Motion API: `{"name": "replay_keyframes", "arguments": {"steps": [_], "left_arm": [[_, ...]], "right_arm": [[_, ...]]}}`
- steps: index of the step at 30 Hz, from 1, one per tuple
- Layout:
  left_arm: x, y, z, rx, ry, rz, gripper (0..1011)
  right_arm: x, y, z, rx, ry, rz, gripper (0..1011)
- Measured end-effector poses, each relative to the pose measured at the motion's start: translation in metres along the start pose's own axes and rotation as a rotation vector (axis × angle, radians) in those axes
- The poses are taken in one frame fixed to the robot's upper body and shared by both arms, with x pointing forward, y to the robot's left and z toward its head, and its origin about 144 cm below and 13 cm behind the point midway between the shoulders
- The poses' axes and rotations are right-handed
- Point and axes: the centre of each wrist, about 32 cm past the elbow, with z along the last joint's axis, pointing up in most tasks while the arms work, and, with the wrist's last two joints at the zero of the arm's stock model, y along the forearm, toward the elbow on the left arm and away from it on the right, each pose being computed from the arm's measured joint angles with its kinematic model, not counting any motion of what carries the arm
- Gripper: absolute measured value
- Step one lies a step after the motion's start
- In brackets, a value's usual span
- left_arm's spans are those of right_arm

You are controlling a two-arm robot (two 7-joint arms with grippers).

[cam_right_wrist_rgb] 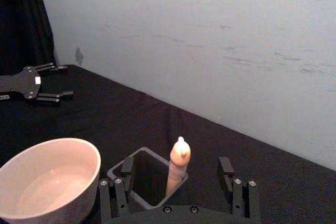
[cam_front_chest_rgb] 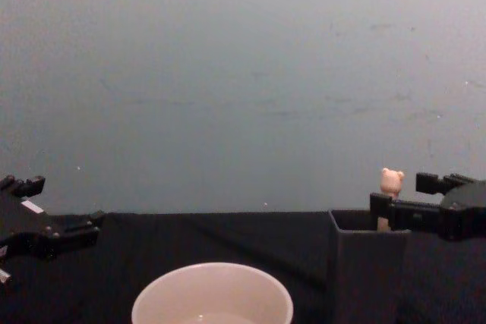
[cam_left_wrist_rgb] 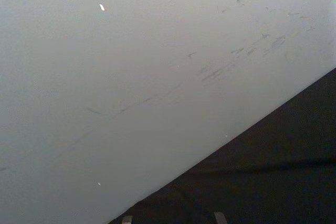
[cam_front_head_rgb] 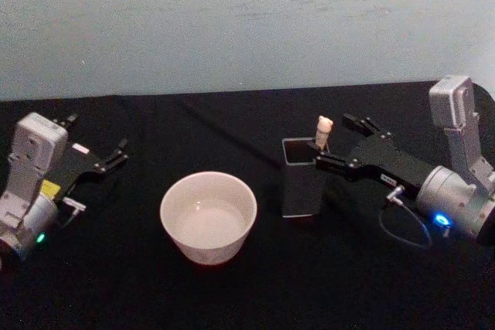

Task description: Pick up the stirring spoon with one hand, stir inside the cup, then place it back in its original position.

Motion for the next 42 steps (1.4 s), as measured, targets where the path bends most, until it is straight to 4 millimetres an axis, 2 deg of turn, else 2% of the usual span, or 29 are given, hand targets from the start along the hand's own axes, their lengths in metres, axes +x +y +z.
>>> {"name": "replay_keyframes", "arguments": {"steps": [15,42], "left_arm": [[0.0,0.0,0.0,0.0,0.0,0.0,1001],[0.0,0.0,0.0,0.0,0.0,0.0,1001]], "right_arm": [[0.002,0.015,0.001,-0.007,0.008,-0.002,1002],[0.003,0.018,0.002,-0.016,0.012,-0.005,1002]]}}
